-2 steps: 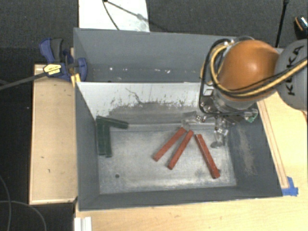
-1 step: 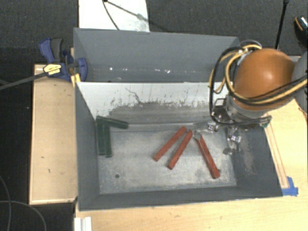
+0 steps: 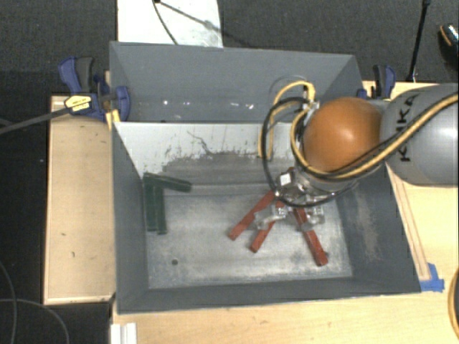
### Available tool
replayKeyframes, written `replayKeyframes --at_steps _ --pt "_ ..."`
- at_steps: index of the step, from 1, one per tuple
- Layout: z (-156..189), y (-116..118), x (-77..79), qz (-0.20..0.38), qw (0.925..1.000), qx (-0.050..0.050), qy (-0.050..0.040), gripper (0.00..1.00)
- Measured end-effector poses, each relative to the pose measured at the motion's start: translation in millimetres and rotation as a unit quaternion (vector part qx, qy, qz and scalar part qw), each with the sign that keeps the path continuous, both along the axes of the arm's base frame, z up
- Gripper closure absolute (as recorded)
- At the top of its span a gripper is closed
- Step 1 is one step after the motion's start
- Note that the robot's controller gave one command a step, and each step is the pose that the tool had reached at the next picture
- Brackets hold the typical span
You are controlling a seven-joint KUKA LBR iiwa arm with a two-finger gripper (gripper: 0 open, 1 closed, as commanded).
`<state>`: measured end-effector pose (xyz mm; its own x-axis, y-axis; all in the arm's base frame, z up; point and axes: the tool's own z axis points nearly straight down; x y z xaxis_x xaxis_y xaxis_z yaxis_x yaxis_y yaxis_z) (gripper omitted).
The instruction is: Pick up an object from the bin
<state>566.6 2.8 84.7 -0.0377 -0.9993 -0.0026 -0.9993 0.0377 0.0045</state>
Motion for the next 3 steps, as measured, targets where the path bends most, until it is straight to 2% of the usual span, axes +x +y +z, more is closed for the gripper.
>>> replayKeyframes --at_steps 1,2,3 --pt "-11 90 17.4 -0.009 1.0 0.002 -0.0032 0.0" --pt "-11 85 17.5 -0.014 0.9999 0.0 -0.0023 1.0" --pt "146 85 -0.4 0.001 1.0 0.0 -0.0066 1.0"
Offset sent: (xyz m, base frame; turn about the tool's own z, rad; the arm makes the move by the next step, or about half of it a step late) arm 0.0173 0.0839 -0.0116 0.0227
